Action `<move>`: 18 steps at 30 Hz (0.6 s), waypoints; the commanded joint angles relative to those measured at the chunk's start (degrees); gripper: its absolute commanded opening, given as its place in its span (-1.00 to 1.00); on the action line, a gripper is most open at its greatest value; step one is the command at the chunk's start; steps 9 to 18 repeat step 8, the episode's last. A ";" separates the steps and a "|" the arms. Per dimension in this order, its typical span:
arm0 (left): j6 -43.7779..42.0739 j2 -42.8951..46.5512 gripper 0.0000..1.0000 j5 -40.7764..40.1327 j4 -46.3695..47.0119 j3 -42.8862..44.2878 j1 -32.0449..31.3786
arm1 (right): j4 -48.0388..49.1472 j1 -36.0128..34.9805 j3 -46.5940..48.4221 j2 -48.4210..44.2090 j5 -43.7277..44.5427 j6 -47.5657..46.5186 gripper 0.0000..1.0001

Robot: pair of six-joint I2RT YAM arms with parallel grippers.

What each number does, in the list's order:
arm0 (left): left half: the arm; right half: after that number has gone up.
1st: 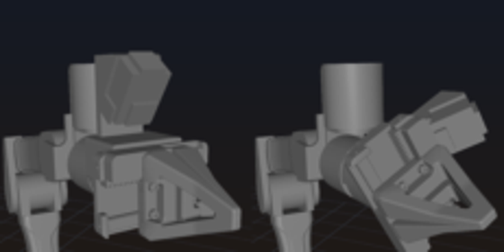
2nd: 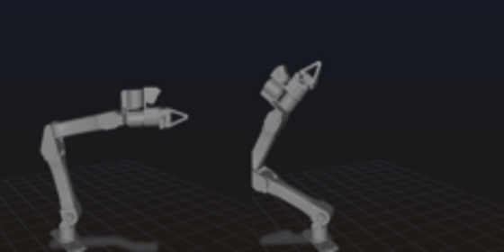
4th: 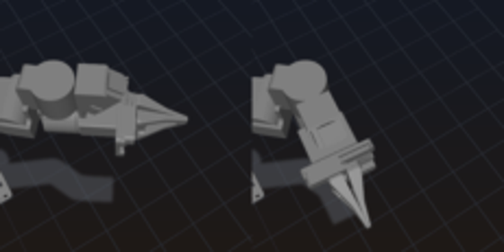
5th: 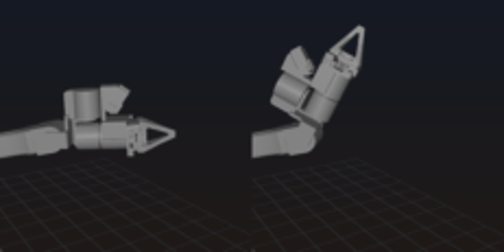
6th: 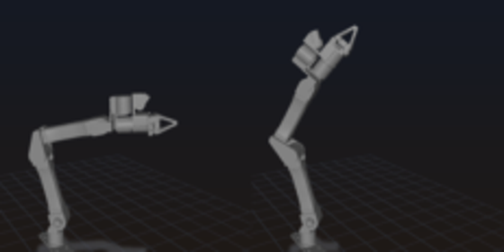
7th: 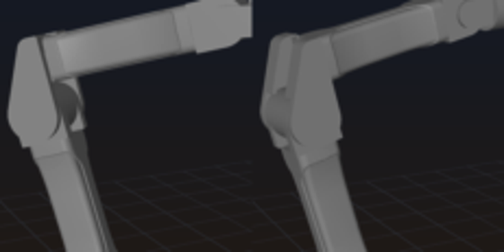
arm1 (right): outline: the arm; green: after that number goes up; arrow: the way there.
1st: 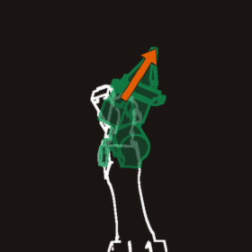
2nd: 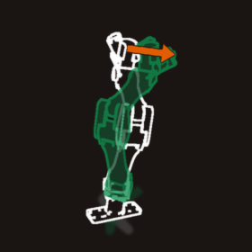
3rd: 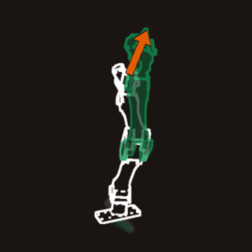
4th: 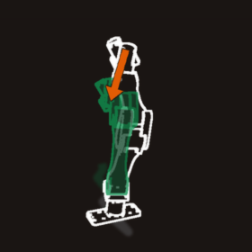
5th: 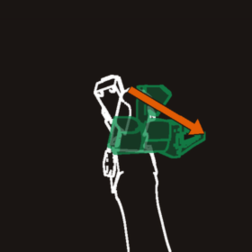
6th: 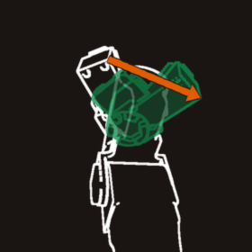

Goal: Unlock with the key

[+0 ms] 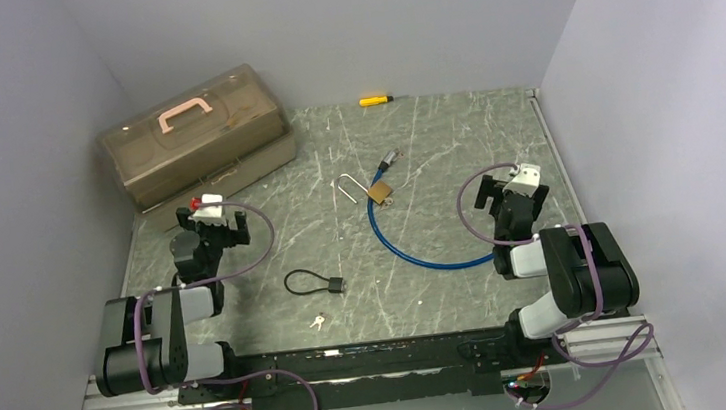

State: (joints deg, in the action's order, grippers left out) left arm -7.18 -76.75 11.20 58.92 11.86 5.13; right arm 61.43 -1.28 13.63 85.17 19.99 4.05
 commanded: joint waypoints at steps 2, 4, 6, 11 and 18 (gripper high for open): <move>1.32 -0.18 0.99 -0.92 0.36 1.36 0.14 | 1.86 -0.11 0.35 -0.95 -0.84 0.52 0.99; 1.29 -0.45 0.99 -1.00 0.54 1.48 0.15 | 1.85 -0.08 0.39 -0.91 -0.89 0.49 0.99; 1.19 -0.37 0.99 -1.09 0.33 1.53 0.07 | 1.85 -0.09 0.35 -0.99 -0.92 0.49 0.99; 1.33 -0.08 0.99 -1.18 0.91 1.07 0.03 | 1.87 -0.02 0.35 -0.88 -0.90 0.46 0.99; 1.33 -0.08 0.99 -1.18 0.91 1.07 0.03 | 1.87 -0.02 0.35 -0.88 -0.90 0.46 0.99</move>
